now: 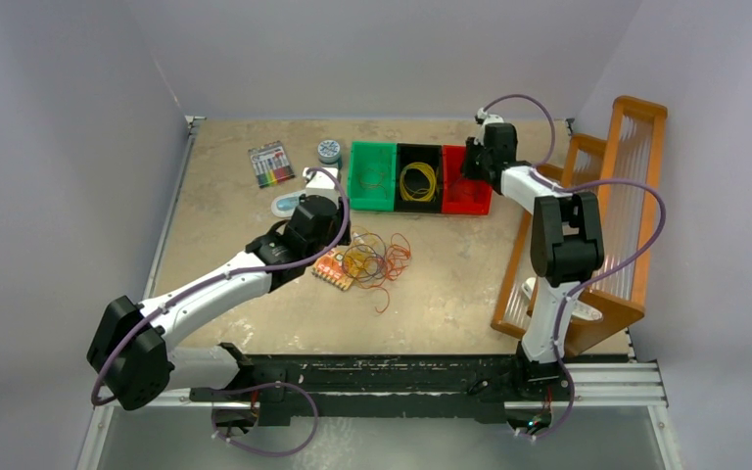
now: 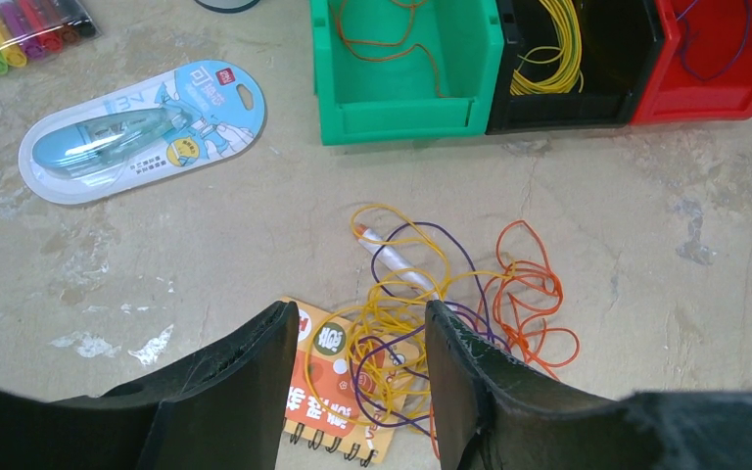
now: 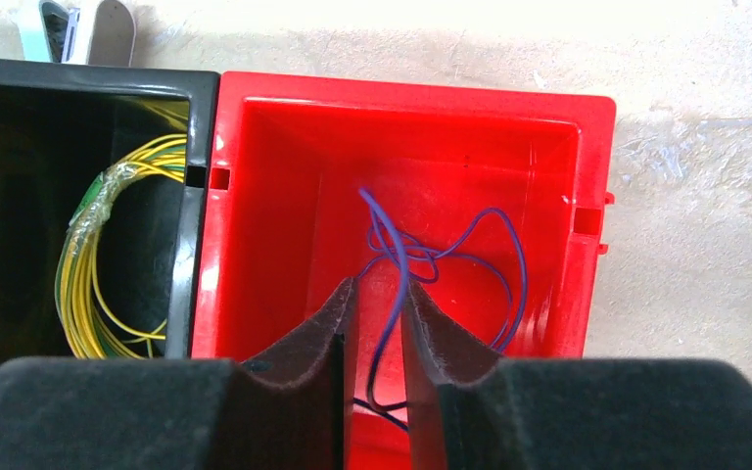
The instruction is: Untangle the cables
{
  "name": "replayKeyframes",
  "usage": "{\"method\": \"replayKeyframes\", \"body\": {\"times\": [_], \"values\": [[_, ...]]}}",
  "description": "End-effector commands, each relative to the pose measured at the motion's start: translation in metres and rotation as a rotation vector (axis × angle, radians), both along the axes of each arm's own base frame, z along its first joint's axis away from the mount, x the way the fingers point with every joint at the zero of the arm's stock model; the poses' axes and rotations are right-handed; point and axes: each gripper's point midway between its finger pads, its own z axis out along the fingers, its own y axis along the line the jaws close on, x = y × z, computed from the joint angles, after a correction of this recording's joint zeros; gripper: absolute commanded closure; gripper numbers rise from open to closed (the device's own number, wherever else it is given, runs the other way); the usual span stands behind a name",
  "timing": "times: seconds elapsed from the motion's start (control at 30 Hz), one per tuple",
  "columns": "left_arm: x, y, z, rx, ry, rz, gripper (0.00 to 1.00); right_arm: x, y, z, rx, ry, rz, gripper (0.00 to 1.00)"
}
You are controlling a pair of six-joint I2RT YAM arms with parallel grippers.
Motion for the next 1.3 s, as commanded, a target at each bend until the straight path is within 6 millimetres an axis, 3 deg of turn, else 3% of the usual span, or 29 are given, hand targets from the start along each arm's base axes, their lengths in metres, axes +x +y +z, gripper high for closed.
{"method": "replayKeyframes", "body": {"times": [0.0,0.37,0.43,0.63,0.73,0.93,1.27], "values": [[0.007,-0.006,0.021,-0.036,-0.039,-0.004,0.5,0.014,-0.004,0.039,-0.019,-0.087,0.0,0.72],[0.008,-0.007,0.024,-0.04,-0.042,-0.008,0.5,0.008,-0.006,0.097,-0.021,-0.191,-0.005,0.51],[0.008,-0.007,0.024,-0.04,-0.042,-0.009,0.5,0.006,-0.006,0.105,-0.021,-0.204,-0.004,0.44],[0.007,-0.007,0.026,-0.038,-0.044,-0.008,0.5,0.0,-0.008,0.129,-0.018,-0.248,-0.011,0.42],[0.008,-0.006,0.026,-0.039,-0.044,-0.006,0.5,0.001,-0.01,0.136,-0.023,-0.272,-0.023,0.46],[0.008,-0.008,0.025,-0.039,-0.042,-0.013,0.5,0.013,-0.011,0.125,-0.032,-0.256,-0.034,0.57],[0.007,-0.006,0.026,-0.033,-0.042,-0.009,0.5,0.038,-0.014,0.094,-0.069,-0.186,-0.055,0.61]]}}
